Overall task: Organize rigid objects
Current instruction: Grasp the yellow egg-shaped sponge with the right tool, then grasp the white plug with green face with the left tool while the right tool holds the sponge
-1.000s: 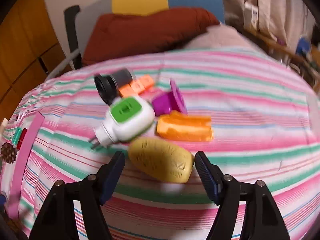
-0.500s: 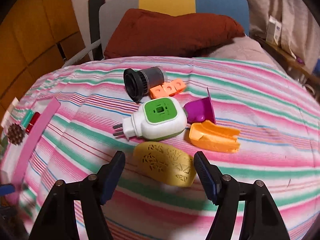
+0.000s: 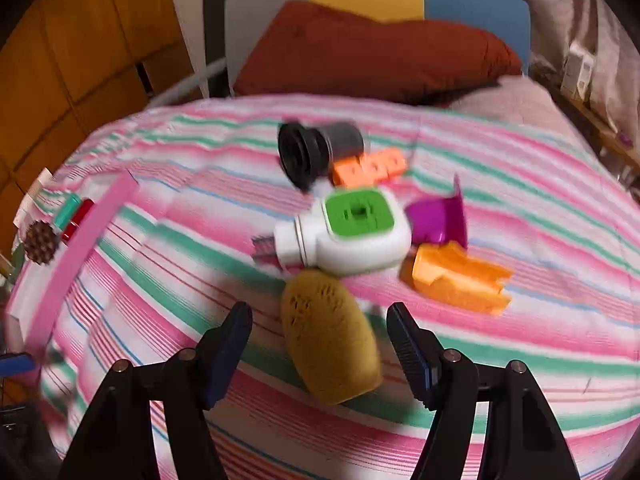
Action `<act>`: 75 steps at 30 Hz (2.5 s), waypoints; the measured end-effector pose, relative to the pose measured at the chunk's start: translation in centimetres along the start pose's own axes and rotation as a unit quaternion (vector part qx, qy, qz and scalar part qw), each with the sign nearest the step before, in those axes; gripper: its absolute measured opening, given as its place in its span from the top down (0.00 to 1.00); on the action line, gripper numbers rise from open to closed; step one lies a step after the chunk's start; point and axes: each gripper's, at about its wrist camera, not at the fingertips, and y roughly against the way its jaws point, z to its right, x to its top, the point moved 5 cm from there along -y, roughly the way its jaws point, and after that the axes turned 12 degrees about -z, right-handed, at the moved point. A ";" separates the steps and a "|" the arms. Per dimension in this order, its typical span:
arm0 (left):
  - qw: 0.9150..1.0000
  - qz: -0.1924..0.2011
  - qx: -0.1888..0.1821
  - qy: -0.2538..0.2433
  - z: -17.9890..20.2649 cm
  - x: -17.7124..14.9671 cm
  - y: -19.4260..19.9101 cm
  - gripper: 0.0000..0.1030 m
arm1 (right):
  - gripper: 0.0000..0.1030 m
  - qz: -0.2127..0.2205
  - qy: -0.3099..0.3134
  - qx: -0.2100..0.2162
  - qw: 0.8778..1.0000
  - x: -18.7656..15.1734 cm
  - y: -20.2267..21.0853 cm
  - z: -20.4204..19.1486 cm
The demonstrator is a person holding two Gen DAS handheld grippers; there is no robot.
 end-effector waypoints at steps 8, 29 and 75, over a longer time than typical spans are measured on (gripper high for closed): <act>1.000 0.003 -0.004 -0.010 1.0 2.6 -0.6 0.57 | 0.56 -0.038 -0.076 -0.002 0.996 -1.1 0.3 1.8; 0.992 -0.022 0.072 -0.100 7.9 18.9 -12.6 0.54 | 0.56 -0.072 -0.177 -0.014 0.981 -4.0 1.5 6.3; 0.993 -0.027 0.075 -0.090 7.9 18.1 -14.4 0.50 | 0.56 -0.063 -0.172 -0.027 0.983 -4.0 1.5 6.3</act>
